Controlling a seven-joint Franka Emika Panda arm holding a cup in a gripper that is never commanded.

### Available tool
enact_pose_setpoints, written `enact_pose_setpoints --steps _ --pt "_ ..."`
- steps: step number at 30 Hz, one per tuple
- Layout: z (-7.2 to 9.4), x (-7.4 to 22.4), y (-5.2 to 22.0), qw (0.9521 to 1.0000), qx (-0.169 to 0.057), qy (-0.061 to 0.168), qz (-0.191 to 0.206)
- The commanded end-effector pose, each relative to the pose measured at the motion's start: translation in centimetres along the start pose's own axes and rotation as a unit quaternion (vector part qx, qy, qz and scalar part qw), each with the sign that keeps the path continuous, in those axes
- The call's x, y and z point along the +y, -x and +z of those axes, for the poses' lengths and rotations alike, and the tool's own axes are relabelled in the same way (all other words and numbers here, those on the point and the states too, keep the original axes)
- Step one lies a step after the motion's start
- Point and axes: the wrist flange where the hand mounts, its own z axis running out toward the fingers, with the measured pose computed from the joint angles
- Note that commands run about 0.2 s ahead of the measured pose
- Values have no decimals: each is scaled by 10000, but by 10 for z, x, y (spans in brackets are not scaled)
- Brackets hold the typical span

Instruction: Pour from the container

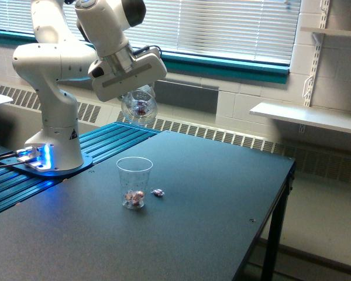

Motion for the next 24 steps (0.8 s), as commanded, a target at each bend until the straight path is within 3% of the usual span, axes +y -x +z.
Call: enact_pose_setpoints --steps 1,24 --pt "9 11 -8 9998 -124 116 56" --pt "16 13 -23 9991 -270 198 272"
